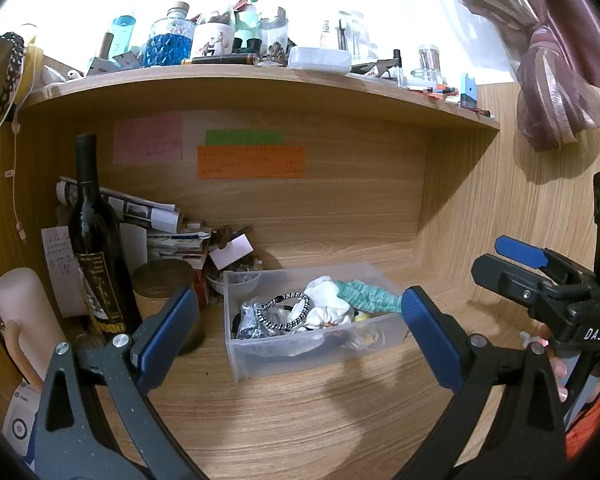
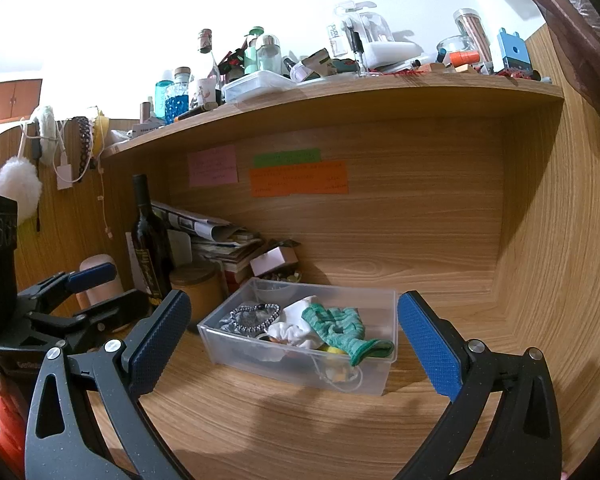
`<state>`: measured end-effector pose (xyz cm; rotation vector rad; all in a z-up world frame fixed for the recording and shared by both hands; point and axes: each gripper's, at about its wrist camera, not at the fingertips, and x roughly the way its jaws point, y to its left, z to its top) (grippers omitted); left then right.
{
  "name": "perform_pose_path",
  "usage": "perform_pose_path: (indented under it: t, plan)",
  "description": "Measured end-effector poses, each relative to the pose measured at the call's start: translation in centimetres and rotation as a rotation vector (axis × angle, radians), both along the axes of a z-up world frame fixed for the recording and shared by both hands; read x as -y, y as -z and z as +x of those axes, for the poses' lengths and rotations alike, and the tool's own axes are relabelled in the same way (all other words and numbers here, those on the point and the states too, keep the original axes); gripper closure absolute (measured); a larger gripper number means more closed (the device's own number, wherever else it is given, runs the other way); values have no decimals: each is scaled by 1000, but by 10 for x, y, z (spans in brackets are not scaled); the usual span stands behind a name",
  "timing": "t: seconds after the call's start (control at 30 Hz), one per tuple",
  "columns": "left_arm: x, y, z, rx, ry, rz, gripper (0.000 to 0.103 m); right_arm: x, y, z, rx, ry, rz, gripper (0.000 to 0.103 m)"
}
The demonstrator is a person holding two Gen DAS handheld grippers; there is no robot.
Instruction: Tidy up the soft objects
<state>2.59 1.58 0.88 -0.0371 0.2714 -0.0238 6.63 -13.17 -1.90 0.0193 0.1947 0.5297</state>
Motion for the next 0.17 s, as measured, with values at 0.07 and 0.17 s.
perform_pose_path:
  t: [0.07,0.17]
  plan:
    - [-1,1,0,-2,4,-4,0,0,1,1,-3,1,-1,0]
    - [-2,2,2,-8,7,-10,0,1,3,3,-6,1,-2,0]
